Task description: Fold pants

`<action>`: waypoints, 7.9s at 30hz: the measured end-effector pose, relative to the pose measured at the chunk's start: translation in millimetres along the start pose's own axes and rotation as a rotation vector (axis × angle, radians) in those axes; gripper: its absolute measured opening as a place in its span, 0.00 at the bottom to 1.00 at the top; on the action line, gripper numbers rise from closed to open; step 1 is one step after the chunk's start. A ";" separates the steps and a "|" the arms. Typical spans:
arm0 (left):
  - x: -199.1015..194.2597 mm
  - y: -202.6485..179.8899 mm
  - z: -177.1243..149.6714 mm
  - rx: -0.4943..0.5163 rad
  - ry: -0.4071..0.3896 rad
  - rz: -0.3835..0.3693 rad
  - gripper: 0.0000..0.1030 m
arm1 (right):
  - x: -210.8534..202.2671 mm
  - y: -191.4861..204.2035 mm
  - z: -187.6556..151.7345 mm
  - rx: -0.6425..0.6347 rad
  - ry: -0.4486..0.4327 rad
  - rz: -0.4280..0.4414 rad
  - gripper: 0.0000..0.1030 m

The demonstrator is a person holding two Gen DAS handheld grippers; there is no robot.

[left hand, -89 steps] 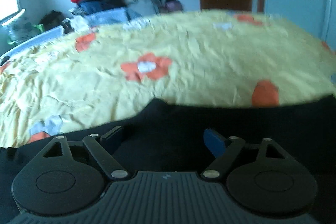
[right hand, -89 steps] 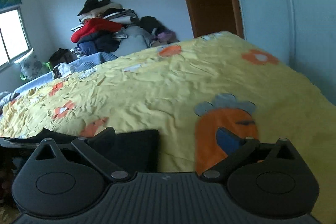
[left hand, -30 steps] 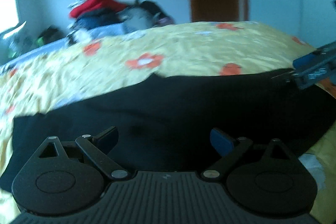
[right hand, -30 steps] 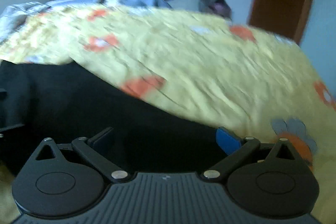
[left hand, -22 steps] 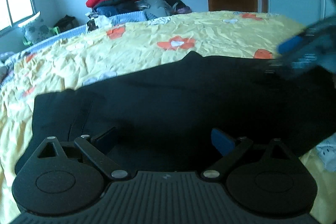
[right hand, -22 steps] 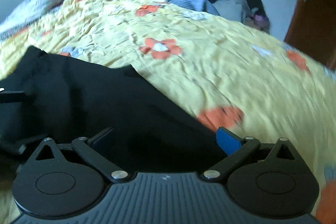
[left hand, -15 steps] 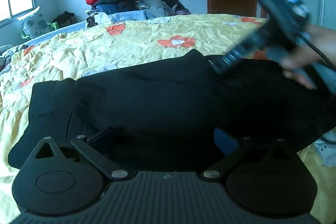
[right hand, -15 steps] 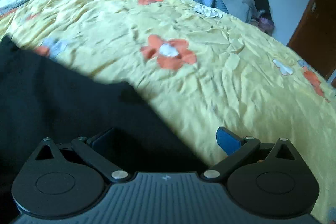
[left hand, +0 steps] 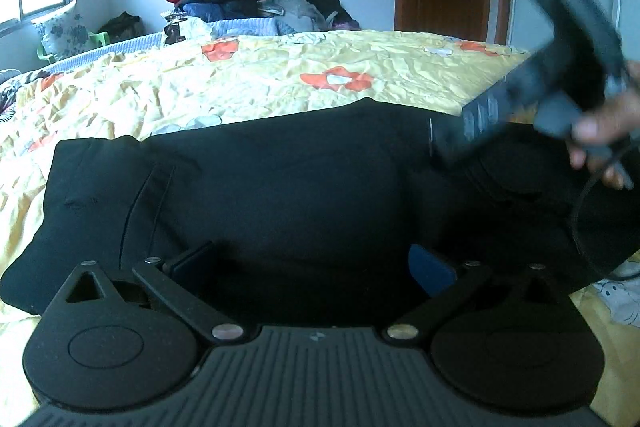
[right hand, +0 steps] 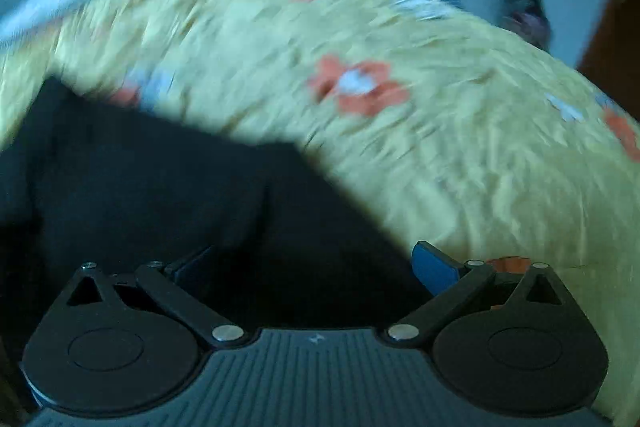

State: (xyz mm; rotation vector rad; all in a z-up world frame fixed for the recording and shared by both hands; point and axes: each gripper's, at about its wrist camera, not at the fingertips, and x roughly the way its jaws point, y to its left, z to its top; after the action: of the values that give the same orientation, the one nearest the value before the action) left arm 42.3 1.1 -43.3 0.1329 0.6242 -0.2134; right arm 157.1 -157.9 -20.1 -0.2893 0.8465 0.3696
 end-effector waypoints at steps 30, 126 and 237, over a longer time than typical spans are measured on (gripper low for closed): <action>-58.3 163.5 0.7 -0.418 -0.081 0.252 0.97 | -41.7 165.3 -27.4 -0.272 -0.287 0.020 1.00; -55.3 119.3 46.7 -0.558 -0.237 -0.034 0.20 | -35.2 130.1 22.1 0.202 -0.376 0.368 0.21; -16.8 -186.6 99.1 0.009 -0.194 -0.393 0.17 | -169.1 -64.8 -158.3 0.472 -0.525 -0.118 1.00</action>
State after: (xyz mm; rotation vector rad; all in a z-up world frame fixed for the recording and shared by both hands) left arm 40.7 -195.8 35.3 -0.0041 0.4507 -0.6014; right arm -23.8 -311.9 16.9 0.1945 0.3761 0.1146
